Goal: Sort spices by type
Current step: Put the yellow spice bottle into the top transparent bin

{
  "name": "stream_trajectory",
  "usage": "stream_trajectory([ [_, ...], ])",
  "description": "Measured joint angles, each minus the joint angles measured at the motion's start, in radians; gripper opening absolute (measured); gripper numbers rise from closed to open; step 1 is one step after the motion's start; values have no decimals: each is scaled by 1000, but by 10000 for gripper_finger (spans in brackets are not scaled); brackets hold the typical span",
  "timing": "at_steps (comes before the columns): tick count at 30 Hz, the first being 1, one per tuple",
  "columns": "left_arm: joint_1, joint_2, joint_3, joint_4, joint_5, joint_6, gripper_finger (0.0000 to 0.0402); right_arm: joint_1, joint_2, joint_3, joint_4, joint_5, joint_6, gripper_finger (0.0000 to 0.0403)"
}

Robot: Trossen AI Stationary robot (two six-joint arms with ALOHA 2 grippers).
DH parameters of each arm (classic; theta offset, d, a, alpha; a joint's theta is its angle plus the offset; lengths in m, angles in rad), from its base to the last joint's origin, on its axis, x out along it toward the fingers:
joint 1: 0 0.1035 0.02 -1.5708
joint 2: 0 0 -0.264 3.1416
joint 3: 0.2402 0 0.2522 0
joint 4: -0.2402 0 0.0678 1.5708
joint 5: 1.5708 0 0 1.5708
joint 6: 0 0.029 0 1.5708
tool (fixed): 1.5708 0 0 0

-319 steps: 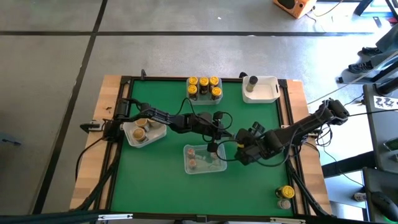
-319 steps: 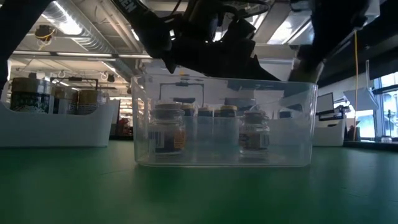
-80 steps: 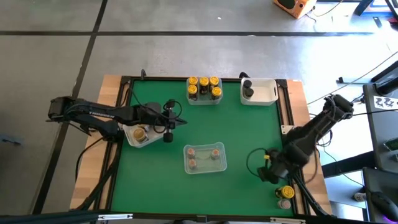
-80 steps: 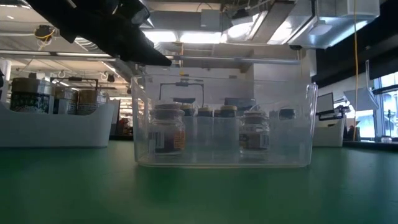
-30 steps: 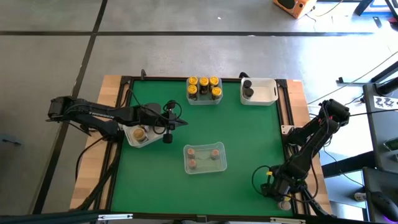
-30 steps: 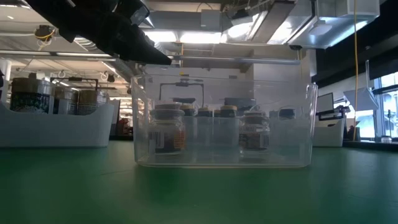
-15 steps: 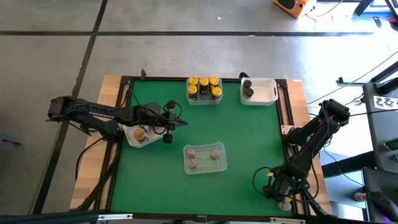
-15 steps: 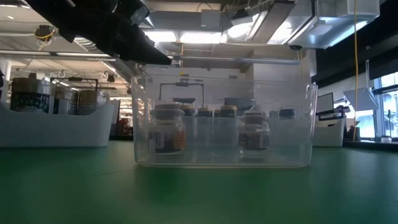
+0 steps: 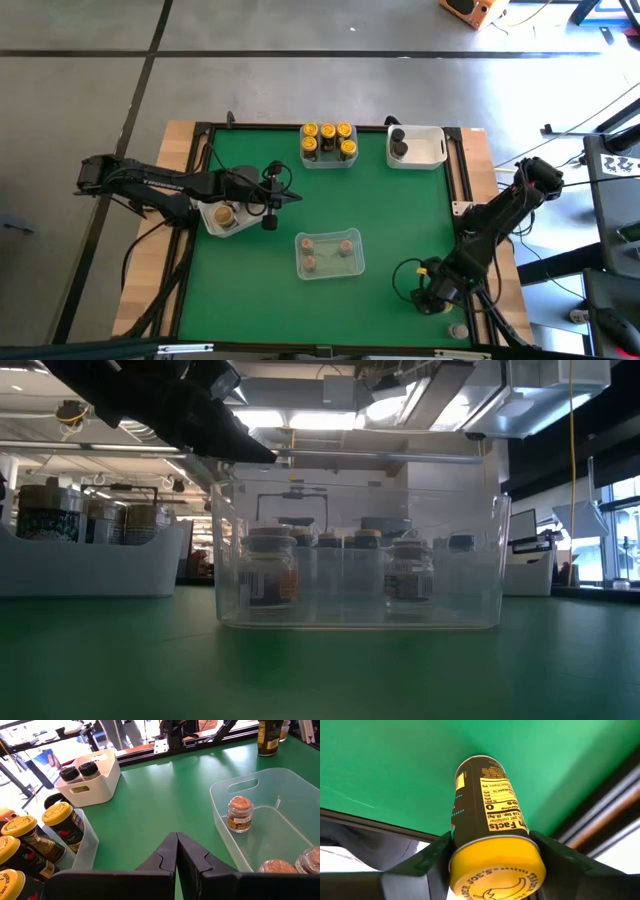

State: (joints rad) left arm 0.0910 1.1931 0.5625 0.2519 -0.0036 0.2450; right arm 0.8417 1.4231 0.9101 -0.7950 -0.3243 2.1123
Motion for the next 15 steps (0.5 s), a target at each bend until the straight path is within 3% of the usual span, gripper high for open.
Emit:
stream_trajectory([
  [6,0,0,0,0,0,-1,3,-80,3,26,-77,43,-165,238],
  [15,0,0,0,0,0,0,4,-203,6,157,-313,255,-402,230],
])
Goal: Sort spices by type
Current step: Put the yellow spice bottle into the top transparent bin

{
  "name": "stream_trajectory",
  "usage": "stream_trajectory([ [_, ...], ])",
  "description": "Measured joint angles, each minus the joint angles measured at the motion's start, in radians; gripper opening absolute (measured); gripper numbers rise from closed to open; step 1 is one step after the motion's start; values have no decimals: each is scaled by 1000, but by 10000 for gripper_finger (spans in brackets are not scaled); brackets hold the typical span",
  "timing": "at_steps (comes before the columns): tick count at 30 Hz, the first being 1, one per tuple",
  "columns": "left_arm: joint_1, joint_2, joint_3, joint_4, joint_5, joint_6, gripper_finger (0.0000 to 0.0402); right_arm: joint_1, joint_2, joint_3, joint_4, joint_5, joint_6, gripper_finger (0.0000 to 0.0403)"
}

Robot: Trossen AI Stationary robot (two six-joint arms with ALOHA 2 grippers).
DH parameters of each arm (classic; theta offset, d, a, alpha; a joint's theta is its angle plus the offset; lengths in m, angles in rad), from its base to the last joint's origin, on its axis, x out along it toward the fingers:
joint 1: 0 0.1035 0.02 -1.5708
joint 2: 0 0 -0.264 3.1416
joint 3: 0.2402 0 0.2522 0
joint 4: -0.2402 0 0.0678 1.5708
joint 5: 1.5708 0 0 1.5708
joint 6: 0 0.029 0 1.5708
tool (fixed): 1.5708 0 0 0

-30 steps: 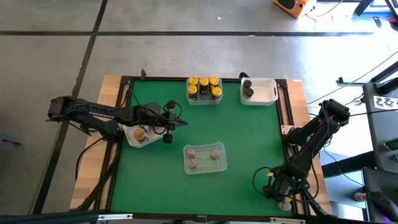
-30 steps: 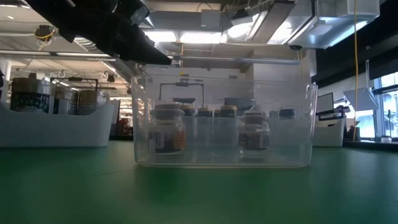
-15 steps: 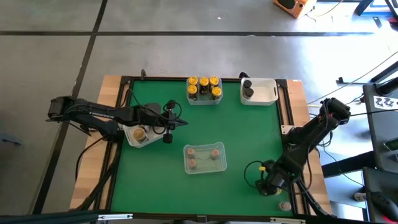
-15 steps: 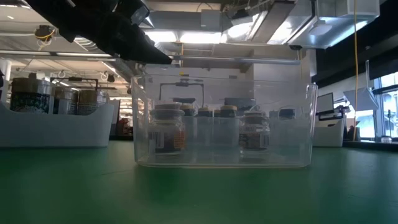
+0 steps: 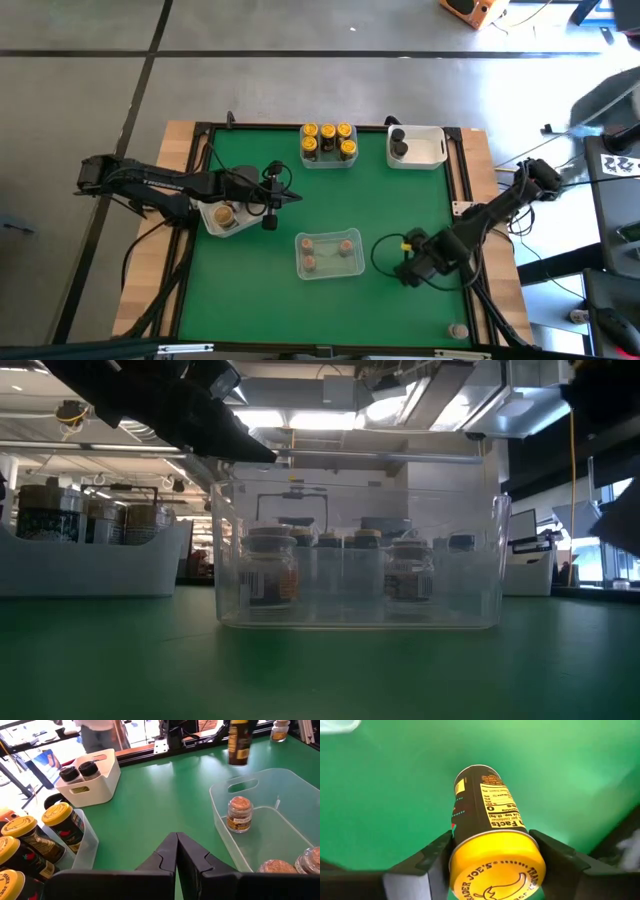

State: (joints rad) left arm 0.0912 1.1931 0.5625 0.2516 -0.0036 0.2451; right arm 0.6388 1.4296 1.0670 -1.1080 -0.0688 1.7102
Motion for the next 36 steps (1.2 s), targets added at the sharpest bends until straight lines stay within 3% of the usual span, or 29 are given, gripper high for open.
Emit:
stream_trajectory([
  [6,0,0,0,0,0,0,4,-79,0,74,-107,79,-144,234],
  [12,0,0,0,0,0,0,4,-190,0,173,-182,244,-331,231],
  [16,0,0,0,0,0,0,4,-266,0,221,-160,398,-464,234],
  [21,0,0,0,0,0,4,4,-372,0,224,-82,493,-647,230],
  [25,0,0,0,0,0,9,4,-463,12,224,51,523,-834,234],
  [31,0,0,0,-1,0,16,4,-583,17,224,297,484,-1115,230],
  [36,0,0,0,-9,0,19,4,-670,17,224,462,455,-1252,232],
])
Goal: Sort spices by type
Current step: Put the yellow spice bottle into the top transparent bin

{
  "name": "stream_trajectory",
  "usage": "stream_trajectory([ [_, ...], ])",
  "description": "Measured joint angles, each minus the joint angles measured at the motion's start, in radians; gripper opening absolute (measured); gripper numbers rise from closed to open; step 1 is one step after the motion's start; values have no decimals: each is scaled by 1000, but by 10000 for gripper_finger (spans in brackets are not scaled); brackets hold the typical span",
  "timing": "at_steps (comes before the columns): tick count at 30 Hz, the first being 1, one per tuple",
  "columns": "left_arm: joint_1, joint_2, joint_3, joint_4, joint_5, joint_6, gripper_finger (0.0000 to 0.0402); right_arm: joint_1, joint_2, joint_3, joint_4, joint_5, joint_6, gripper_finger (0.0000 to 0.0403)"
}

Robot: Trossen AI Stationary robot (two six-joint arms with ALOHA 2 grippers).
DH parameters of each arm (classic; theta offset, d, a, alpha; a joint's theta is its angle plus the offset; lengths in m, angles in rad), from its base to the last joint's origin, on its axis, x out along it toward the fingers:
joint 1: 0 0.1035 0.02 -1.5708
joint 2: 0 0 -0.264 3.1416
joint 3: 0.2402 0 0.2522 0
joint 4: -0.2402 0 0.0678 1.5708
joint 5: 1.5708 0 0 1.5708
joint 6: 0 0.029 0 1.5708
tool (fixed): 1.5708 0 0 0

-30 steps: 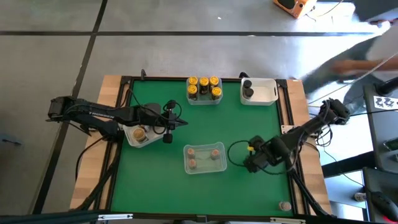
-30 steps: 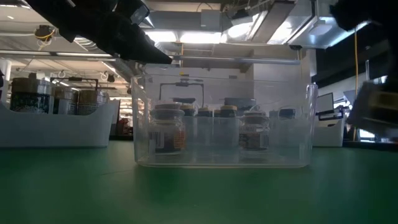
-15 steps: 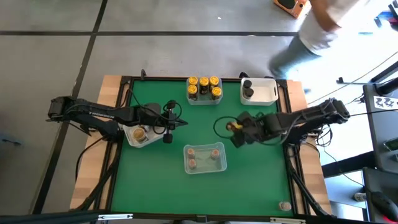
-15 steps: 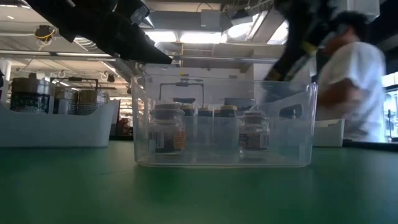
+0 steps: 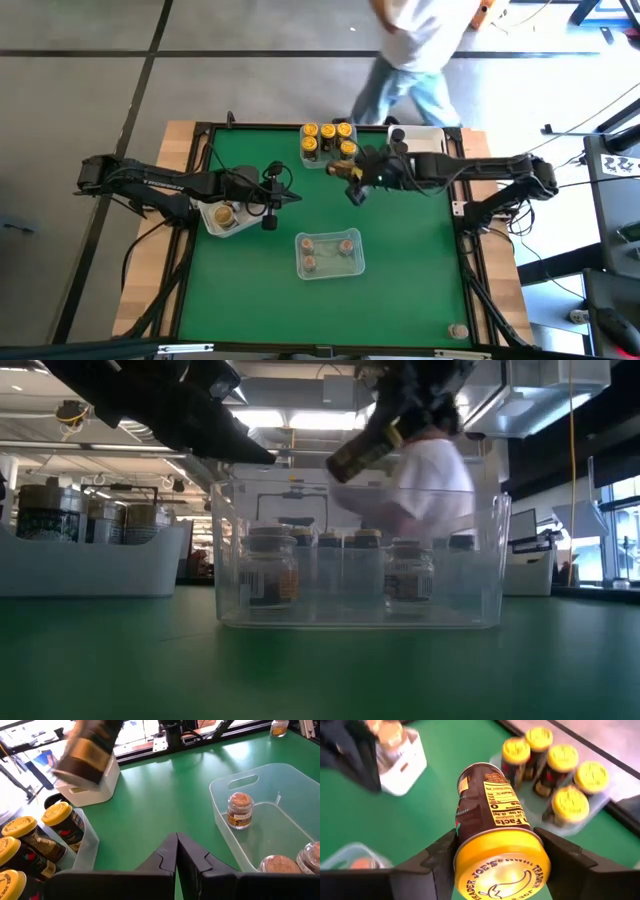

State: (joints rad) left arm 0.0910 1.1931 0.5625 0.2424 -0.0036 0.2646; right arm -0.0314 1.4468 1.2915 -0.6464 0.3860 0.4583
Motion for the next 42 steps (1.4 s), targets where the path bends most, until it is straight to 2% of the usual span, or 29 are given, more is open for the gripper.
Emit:
stream_trajectory([
  [6,0,0,0,-8,0,11,4,-85,70,75,29,-47,-97,234],
  [15,2,0,0,-25,-2,23,4,-178,307,404,-161,-67,-163,235],
  [20,2,0,0,-32,-2,23,4,-235,418,536,-250,-124,-171,236],
  [31,2,0,0,-40,-1,23,4,-320,546,557,-326,-153,-170,236],
  [42,2,0,0,-37,-1,23,4,-331,628,557,-320,-153,-172,237],
])
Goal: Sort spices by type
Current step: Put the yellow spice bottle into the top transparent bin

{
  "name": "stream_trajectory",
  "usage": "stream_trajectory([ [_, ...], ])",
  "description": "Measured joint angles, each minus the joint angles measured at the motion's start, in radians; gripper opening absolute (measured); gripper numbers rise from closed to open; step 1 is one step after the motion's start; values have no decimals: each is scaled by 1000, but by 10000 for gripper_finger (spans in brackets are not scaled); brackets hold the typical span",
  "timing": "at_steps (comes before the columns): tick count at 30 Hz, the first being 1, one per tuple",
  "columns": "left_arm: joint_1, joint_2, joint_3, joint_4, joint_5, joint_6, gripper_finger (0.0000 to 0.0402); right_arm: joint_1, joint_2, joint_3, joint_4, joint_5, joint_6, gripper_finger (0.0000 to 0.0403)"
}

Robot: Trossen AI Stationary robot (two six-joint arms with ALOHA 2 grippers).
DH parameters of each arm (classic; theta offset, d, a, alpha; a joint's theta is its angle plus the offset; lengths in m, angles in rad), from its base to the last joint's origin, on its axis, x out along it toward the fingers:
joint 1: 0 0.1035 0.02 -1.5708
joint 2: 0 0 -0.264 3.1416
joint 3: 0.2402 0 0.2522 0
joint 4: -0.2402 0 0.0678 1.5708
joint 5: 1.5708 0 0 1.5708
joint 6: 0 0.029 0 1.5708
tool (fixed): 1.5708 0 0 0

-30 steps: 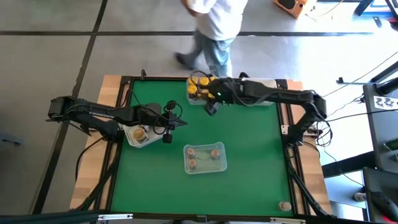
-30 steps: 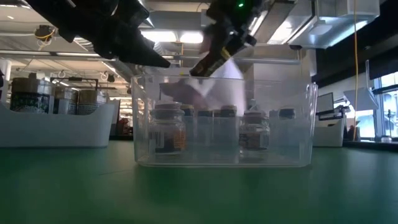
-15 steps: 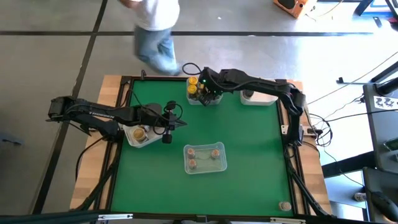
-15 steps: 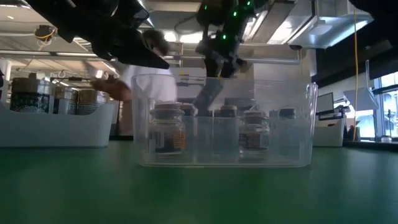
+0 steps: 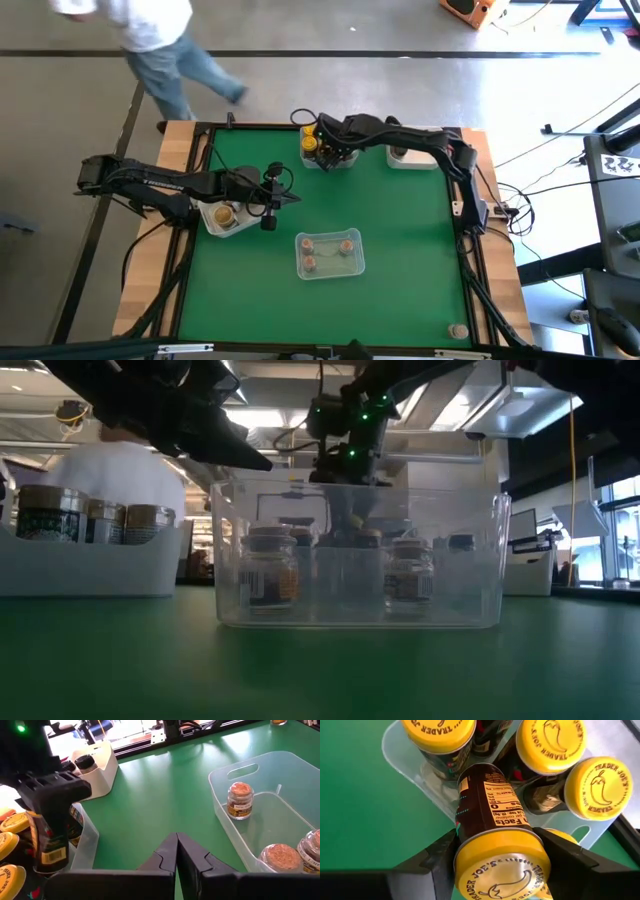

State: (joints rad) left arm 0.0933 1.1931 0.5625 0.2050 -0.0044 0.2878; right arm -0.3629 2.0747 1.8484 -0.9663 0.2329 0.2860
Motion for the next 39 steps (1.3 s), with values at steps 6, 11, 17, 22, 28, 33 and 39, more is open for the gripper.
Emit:
stream_trajectory([
  [6,0,0,0,0,0,0,3,0,19,0,6,6,-2,237],
  [11,0,0,0,1,0,0,3,0,25,-5,15,9,-2,237],
  [17,0,0,0,0,0,0,3,2,25,-5,27,9,-3,237],
  [22,0,0,0,0,0,0,3,3,33,-5,30,8,-3,247],
  [28,0,0,0,-5,1,0,3,3,68,-6,28,9,6,285],
  [33,0,0,0,-7,1,0,3,3,68,-6,45,12,3,307],
  [39,0,0,0,-7,1,0,3,4,60,38,8,-1,-6,316],
])
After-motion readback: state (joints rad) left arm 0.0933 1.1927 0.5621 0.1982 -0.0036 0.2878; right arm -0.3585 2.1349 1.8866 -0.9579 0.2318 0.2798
